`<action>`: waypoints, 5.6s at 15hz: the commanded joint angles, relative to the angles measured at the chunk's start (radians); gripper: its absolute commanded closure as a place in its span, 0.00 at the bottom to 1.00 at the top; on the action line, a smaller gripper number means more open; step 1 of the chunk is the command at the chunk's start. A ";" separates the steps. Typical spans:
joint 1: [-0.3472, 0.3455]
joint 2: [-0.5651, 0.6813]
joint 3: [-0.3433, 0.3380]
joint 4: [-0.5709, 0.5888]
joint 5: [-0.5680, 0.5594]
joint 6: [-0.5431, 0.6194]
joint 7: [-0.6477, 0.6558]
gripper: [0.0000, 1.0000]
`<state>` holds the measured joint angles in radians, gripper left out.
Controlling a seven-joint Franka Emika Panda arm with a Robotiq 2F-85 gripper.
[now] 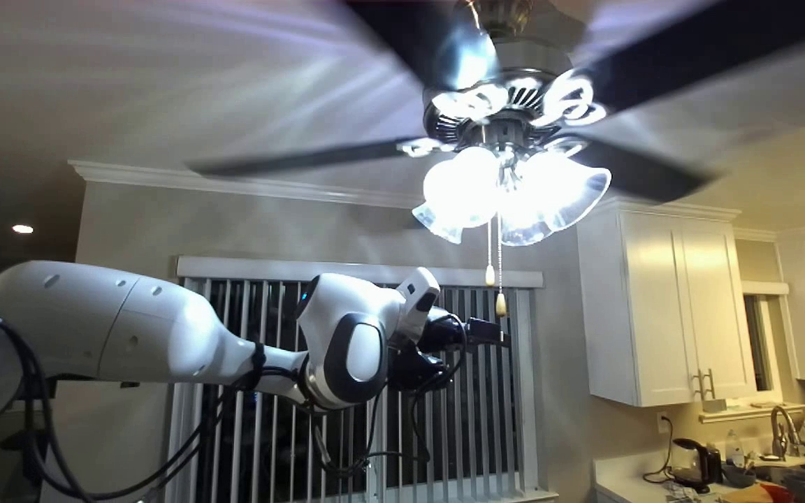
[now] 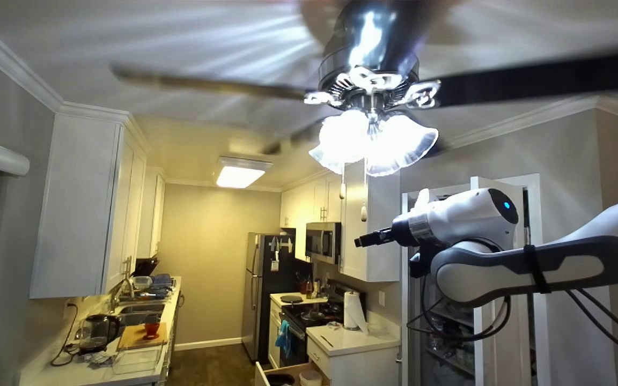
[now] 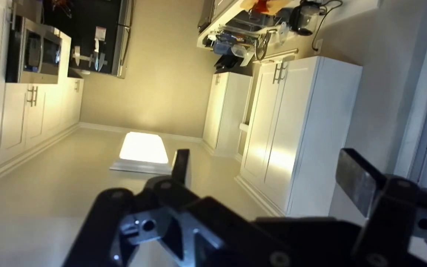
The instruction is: Pull the longer cord of the ceiling lamp
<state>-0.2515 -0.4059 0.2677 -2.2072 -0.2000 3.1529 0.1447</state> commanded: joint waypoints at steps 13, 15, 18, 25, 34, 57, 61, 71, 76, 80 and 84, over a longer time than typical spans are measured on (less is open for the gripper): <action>-0.443 -0.042 0.354 0.049 0.015 0.194 0.122 0.00; -0.484 -0.048 0.389 0.048 0.025 0.208 0.132 0.00; -0.528 -0.061 0.427 0.049 0.039 0.229 0.141 0.00; -0.581 -0.093 0.471 0.054 0.066 0.239 0.136 0.26; -0.598 -0.111 0.476 0.051 0.069 0.236 0.137 0.86; -0.723 -0.095 0.553 0.106 0.056 0.209 0.125 0.00; -0.746 -0.088 0.573 0.123 0.053 0.209 0.121 0.01; -0.782 -0.057 0.610 0.152 0.043 0.211 0.113 0.77; -0.775 -0.043 0.612 0.160 0.040 0.210 0.110 0.94; -0.779 -0.037 0.613 0.161 0.039 0.206 0.108 0.93; -0.767 -0.019 0.612 0.115 0.042 0.197 0.114 0.92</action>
<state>-1.0230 -0.4608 0.8735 -2.0707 -0.1502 3.3621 0.2638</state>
